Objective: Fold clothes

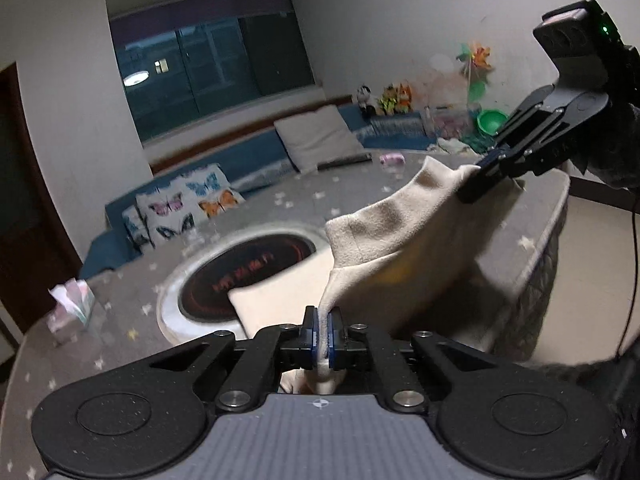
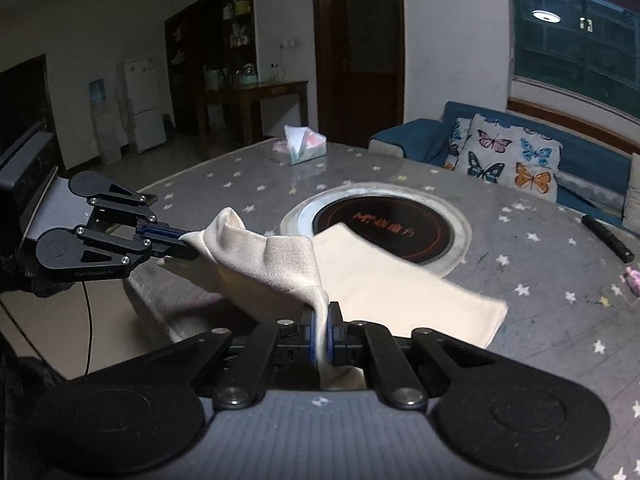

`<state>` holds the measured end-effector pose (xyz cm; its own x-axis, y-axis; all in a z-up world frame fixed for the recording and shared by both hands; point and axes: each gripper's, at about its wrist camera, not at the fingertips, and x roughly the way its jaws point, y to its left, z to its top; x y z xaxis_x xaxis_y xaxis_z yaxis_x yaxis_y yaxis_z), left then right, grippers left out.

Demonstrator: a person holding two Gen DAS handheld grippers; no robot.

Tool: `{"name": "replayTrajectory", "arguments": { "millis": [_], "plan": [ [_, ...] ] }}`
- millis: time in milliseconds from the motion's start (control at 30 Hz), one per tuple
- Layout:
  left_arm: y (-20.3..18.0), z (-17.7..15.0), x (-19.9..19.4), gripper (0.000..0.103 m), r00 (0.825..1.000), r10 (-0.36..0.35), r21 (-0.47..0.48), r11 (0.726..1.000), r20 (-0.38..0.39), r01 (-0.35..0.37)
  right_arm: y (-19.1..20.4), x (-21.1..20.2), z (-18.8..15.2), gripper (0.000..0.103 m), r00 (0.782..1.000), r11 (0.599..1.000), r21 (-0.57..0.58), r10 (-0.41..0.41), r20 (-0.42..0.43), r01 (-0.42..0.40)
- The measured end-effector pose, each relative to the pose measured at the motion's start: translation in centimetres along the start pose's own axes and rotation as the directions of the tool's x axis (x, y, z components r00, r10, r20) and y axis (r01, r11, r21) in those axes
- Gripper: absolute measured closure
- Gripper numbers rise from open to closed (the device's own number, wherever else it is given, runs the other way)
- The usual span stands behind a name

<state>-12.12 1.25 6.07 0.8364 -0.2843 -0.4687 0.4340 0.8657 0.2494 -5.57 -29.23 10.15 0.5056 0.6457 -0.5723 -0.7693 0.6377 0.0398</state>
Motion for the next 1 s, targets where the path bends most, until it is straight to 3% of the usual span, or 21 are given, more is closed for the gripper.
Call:
{"name": "replayTrajectory", "arguments": {
  "millis": [100, 367, 633, 733, 833, 1000],
  "plan": [
    [0.9, 1.3, 2.3, 0.098, 1.000, 0.020, 0.008, 1.000, 0.017, -0.020, -1.0, 0.3, 0.6, 0.099, 1.000, 1.000, 0.021, -0.019, 0.009, 0.019],
    [3.8, 4.2, 11.7, 0.098, 0.999, 0.031, 0.045, 0.999, -0.016, -0.031, -7.9, 6.6, 2.5, 0.099, 0.997, 0.986, 0.145, -0.078, -0.029, 0.082],
    [5.8, 3.2, 21.1, 0.098, 0.987, 0.025, -0.012, 1.000, -0.161, -0.027, -13.0, 13.8, 1.1, 0.099, 0.989, 0.954, 0.270, -0.103, -0.103, 0.127],
    [6.2, 2.1, 22.8, 0.091, 0.976, 0.037, -0.025, 0.999, -0.214, -0.043, -14.2, 15.8, 0.1, 0.094, 0.983, 0.940, 0.307, -0.110, -0.146, 0.150],
    [6.6, 1.7, 22.8, 0.087, 0.972, 0.056, -0.028, 0.998, -0.229, -0.065, -14.4, 15.8, -0.4, 0.080, 0.977, 0.933, 0.309, -0.140, -0.159, 0.184],
    [7.0, 2.8, 21.3, 0.087, 0.980, 0.049, -0.052, 0.997, -0.193, -0.060, -13.7, 13.0, 1.0, 0.079, 0.977, 0.935, 0.288, -0.190, -0.093, 0.209]
  ]
}}
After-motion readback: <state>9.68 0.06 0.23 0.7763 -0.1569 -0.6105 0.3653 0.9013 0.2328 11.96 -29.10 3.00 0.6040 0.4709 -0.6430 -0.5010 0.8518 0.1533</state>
